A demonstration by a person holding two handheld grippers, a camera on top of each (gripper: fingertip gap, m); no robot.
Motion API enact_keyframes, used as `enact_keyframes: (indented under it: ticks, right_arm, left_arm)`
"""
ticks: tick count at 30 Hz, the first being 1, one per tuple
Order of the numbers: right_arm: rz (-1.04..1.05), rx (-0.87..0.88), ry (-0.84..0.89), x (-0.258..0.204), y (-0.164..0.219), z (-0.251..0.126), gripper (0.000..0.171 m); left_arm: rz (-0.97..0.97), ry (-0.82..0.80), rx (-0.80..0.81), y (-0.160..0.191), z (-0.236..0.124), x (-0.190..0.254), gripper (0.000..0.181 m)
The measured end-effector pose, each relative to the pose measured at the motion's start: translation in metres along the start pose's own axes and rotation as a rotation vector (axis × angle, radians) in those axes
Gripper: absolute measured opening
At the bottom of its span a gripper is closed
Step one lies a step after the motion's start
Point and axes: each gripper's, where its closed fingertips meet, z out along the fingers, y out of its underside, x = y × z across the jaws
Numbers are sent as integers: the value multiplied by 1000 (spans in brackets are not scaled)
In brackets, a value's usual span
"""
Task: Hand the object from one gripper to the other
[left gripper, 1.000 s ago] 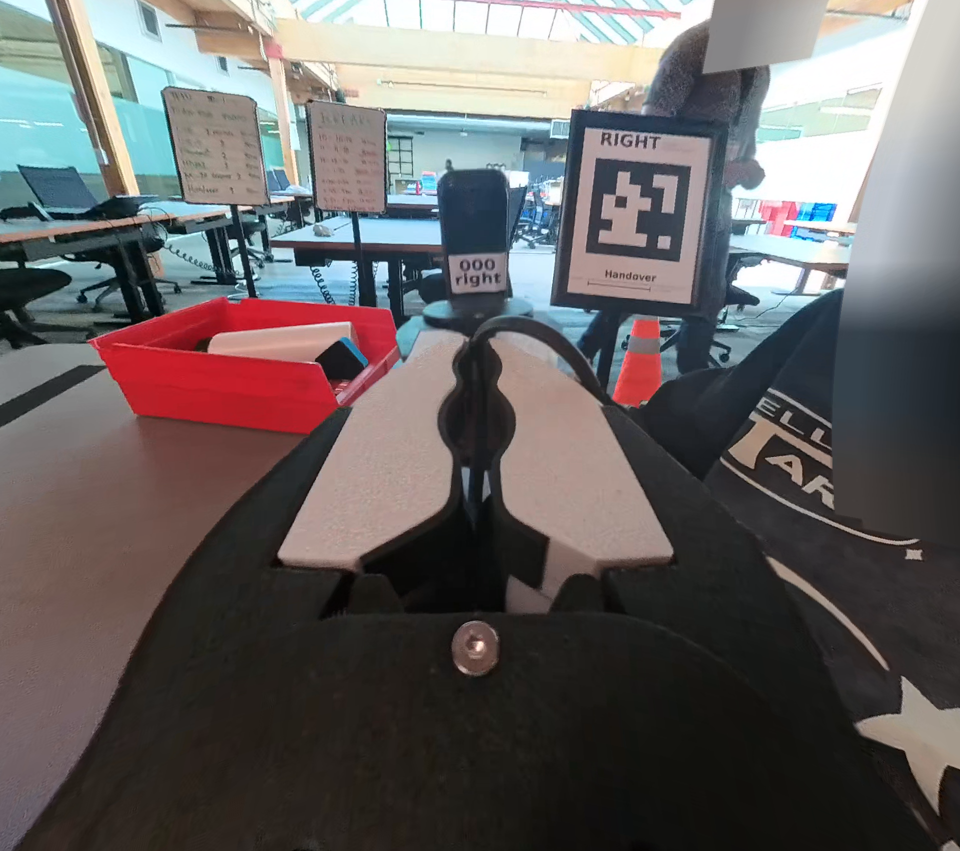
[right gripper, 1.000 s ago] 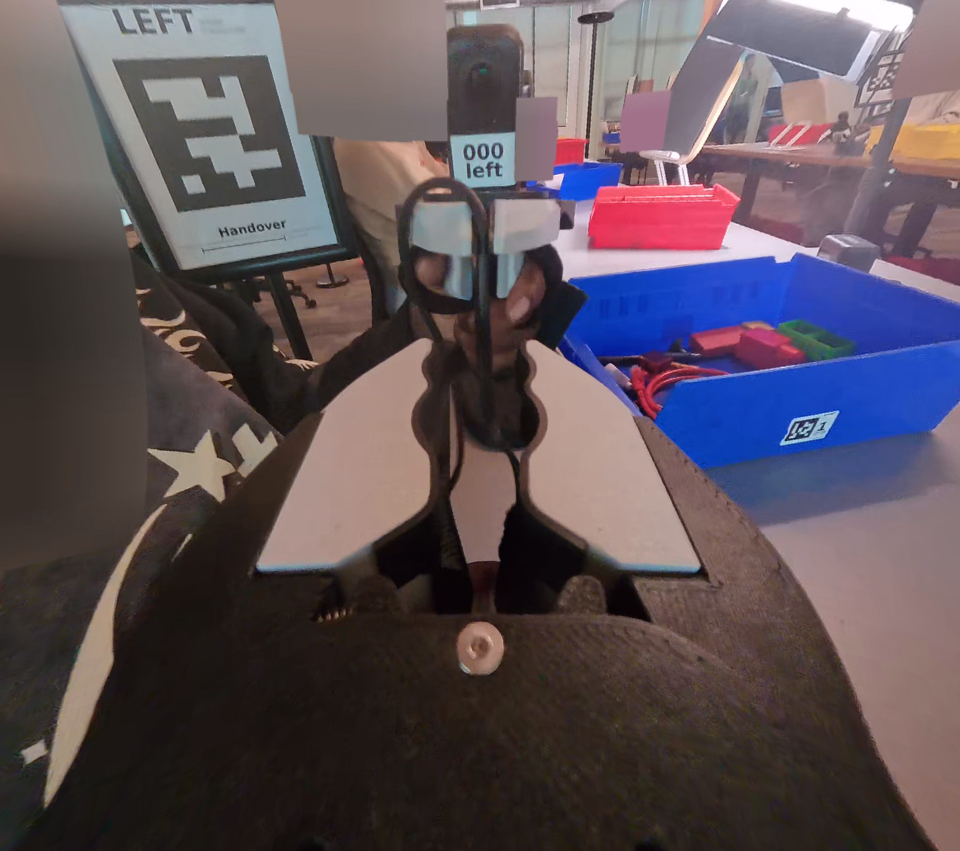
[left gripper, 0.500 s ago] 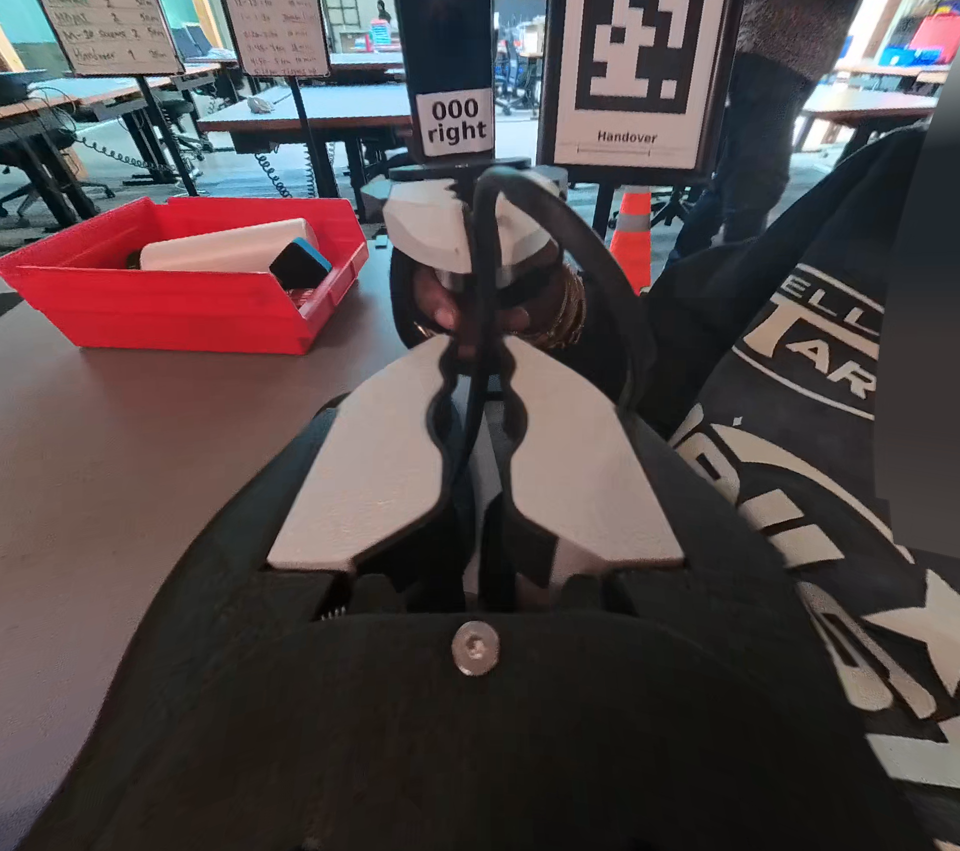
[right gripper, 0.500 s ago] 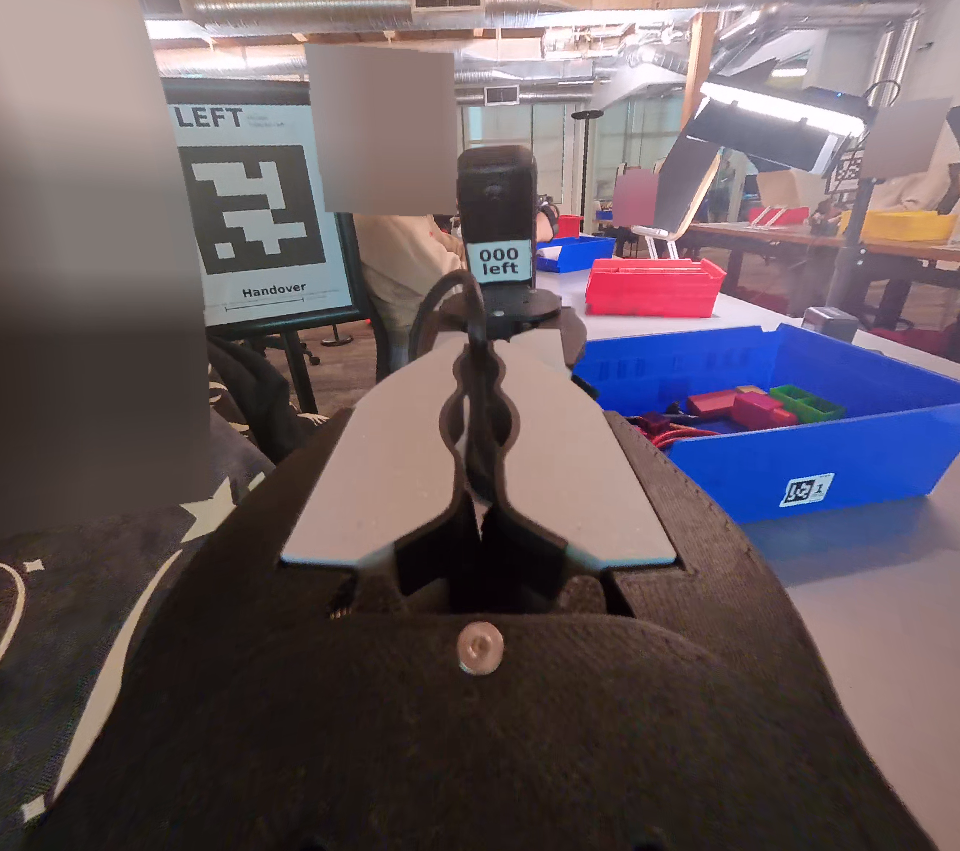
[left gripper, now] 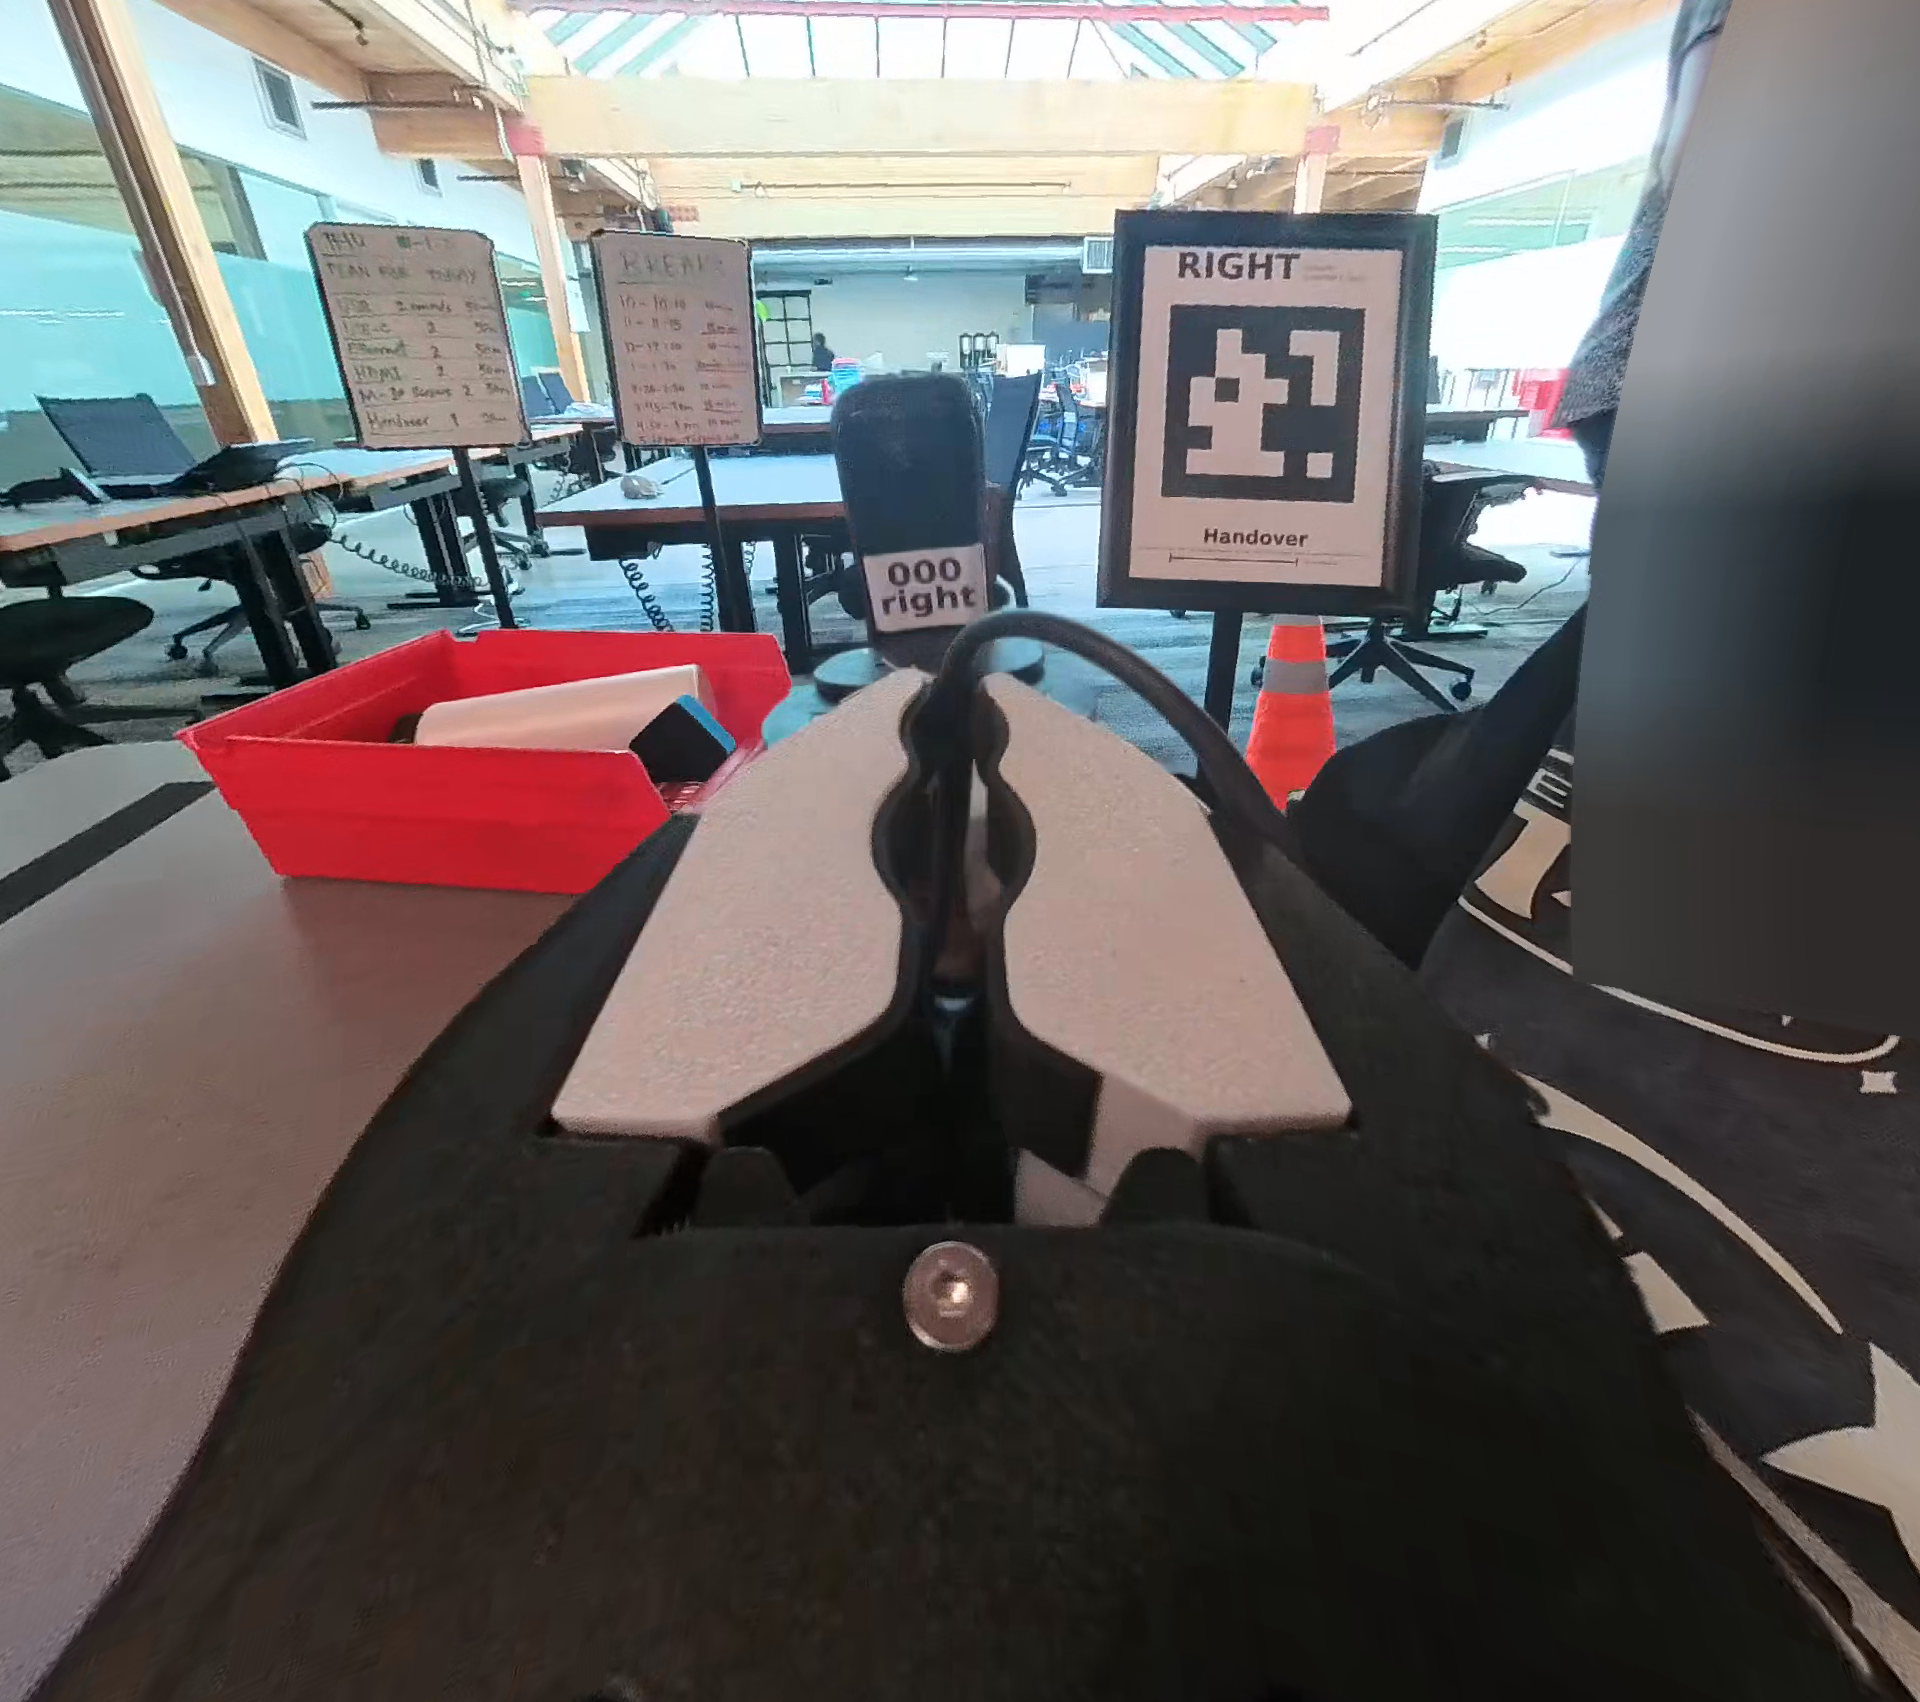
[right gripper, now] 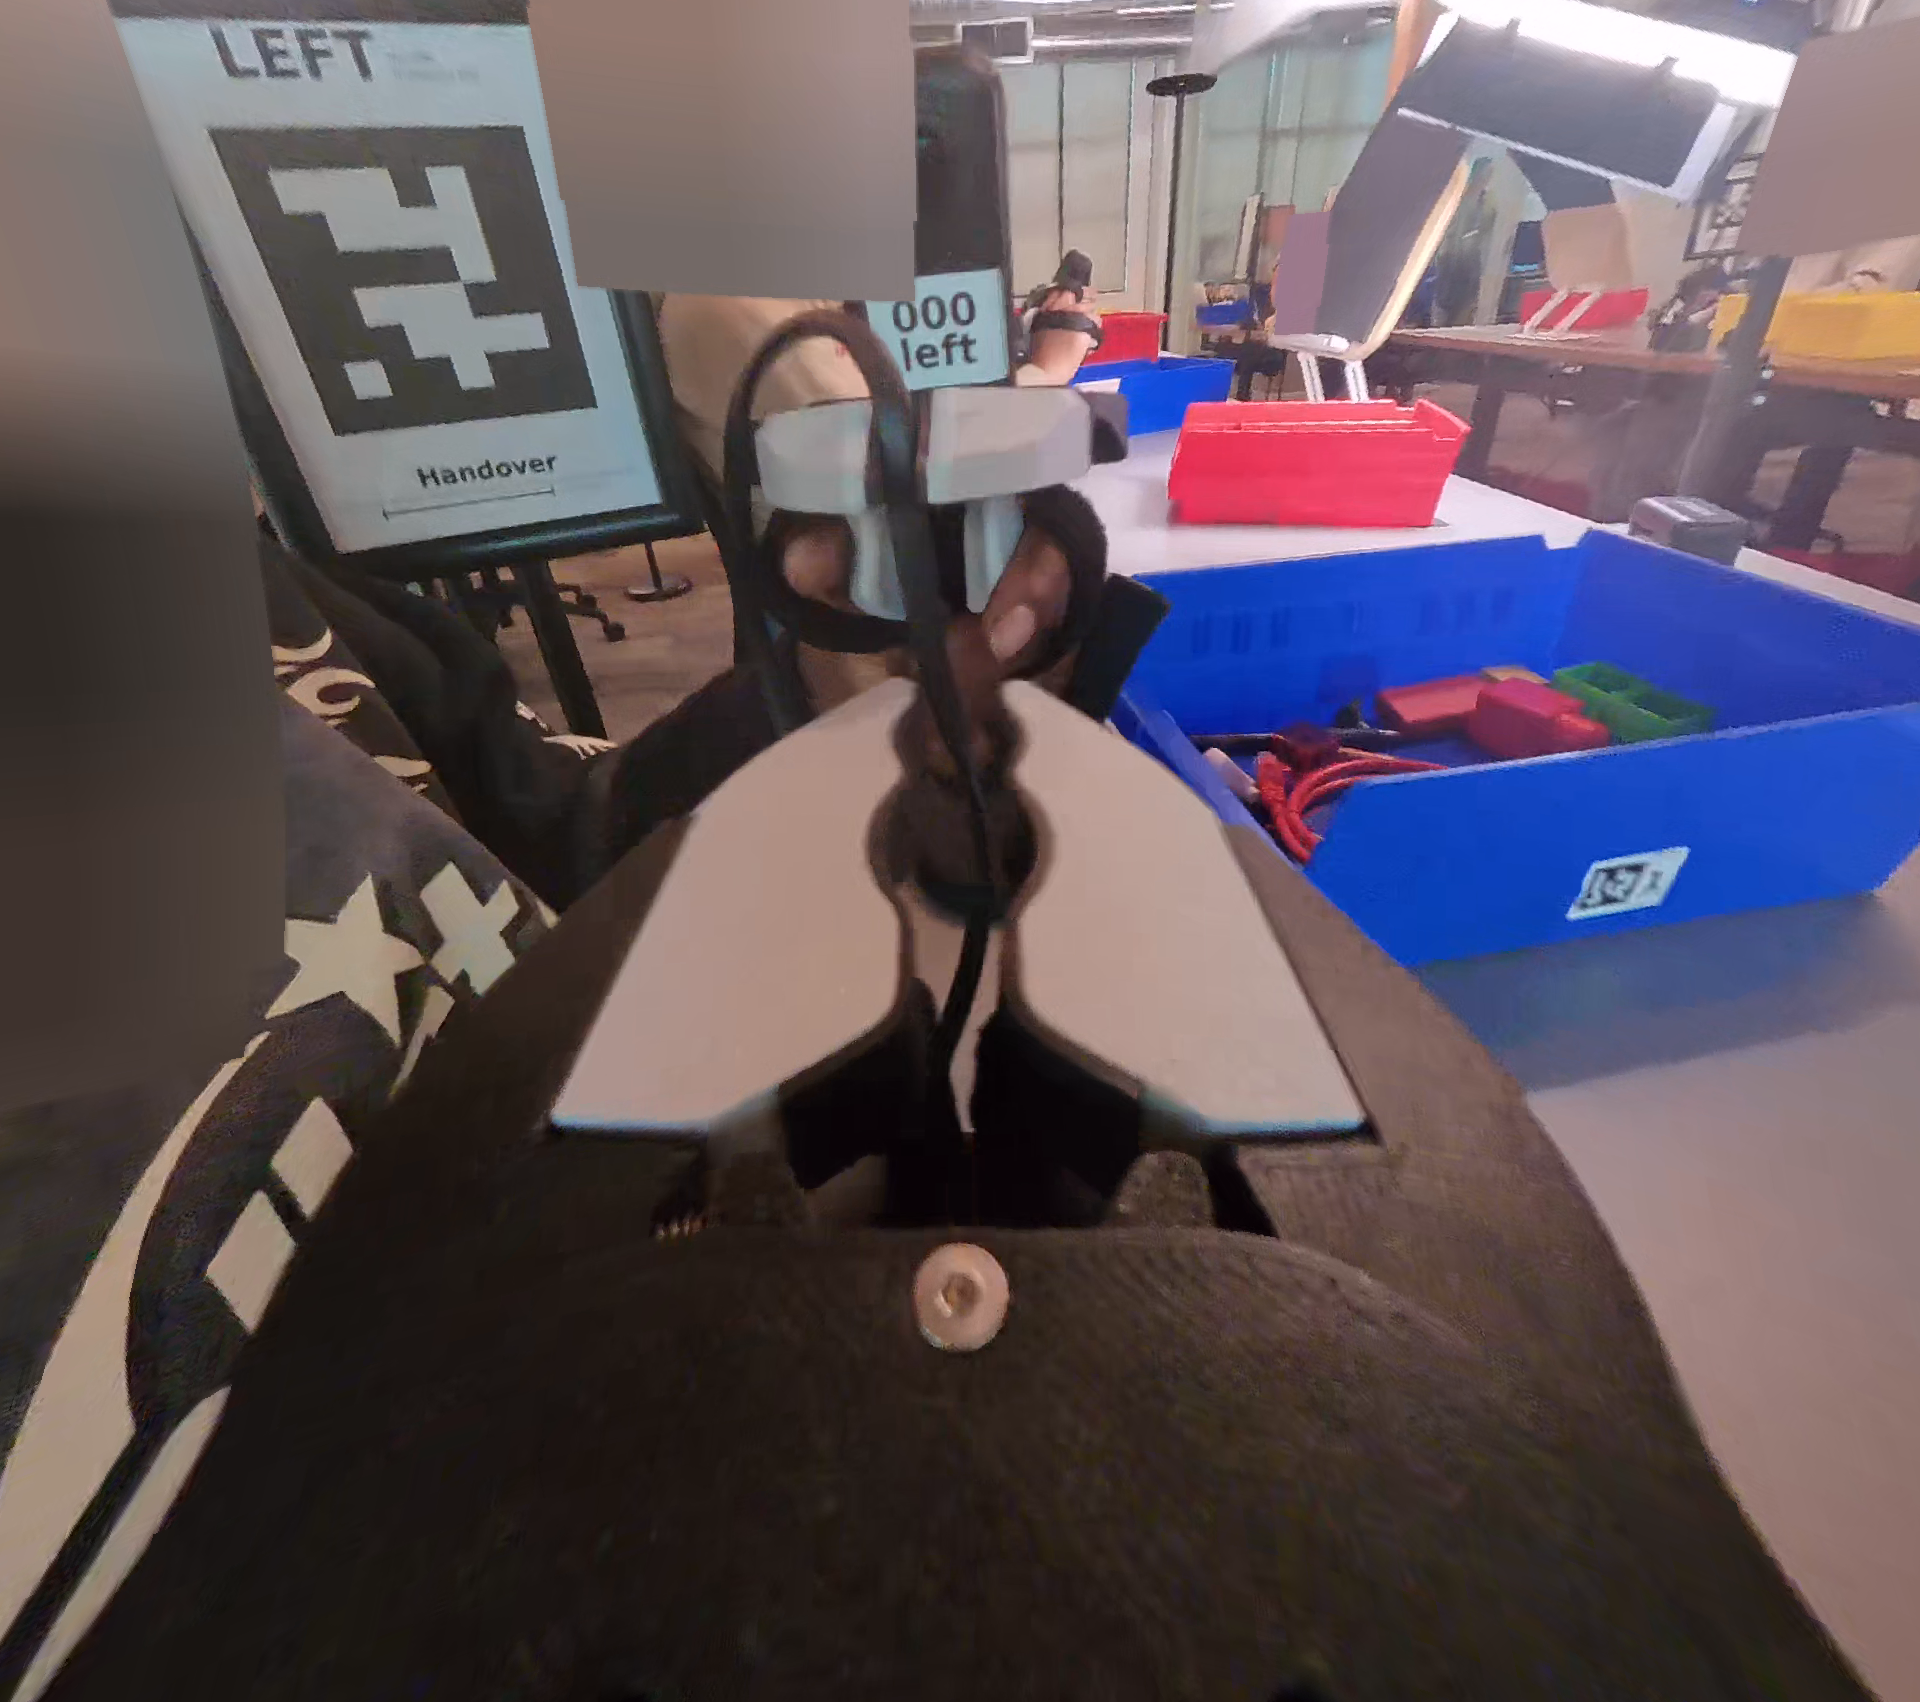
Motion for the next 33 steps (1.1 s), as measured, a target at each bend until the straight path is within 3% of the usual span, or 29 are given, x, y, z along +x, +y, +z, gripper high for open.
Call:
enact_keyframes:
  ticks: [3, 6, 9, 12, 14, 17, 19, 21, 24, 27, 30, 33]
  right_arm:
    - [-6, -9, -16, -4, -1, 0, 5]
    - [9, 83, -10, -3, -17, -7, 5]
    - [13, 137, 4, -1, -26, -11, 4]
    - [12, 158, -3, -3, -29, -10, 5]
    - [5, 167, -9, -6, -30, -9, 4]
    - [-9, 181, -9, -8, -34, -11, 6]
    - [-16, 157, 4, -6, -33, -15, 17]
    - [-13, 65, 14, -1, -22, -18, 27]
    - [-19, -84, -13, -3, -2, -18, 29]
    - [-113, -151, 19, -2, 8, -13, 5]
    - [-223, -121, 101, 6, -1, -14, 4]
    - [-468, -15, 207, 9, -26, -26, 4]
  left_arm:
    - [17, -20, -6, 1, 0, -2, 7]
    - [8, -4, -79, 14, 0, -3, 30]
    - [-39, 42, -177, 35, 4, -2, 33]
    - [-53, 80, -213, 48, 12, 2, 26]
    - [-45, 86, -204, 49, 15, 3, 5]
    - [-24, 53, -189, 44, 12, -2, 4]
    - [7, 24, -156, 36, 7, -6, 4]
    - [25, 3, -134, 28, 2, -8, 4]
    - [54, -22, -111, 19, -4, -9, 4]
    - [69, -24, -100, 14, -4, -6, 4]
    - [76, -32, -97, 13, -5, -5, 9]
    - [39, -37, -202, 28, -10, -9, 26]
